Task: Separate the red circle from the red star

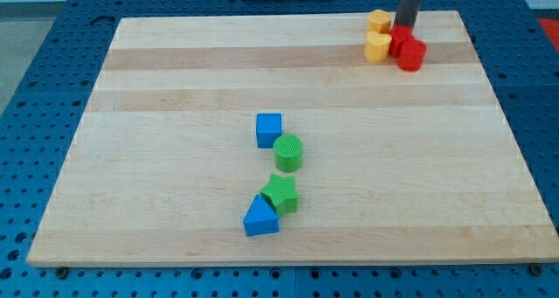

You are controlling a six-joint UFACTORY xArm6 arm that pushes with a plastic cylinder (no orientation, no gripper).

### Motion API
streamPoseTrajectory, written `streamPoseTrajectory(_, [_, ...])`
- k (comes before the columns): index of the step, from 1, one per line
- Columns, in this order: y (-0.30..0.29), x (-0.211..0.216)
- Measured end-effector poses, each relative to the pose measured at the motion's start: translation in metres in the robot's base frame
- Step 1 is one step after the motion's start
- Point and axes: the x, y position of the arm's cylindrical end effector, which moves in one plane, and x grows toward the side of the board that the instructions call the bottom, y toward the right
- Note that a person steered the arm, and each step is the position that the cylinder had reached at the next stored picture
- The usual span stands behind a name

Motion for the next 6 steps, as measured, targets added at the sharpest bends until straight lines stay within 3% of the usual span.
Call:
streamPoseTrajectory(1, [-0.013,0.030])
streamPoseTrajectory(3, [0.030,-0.018])
streamPoseTrajectory(5, [0.032,0.058])
streamPoseTrajectory(6, [-0.022,0.097])
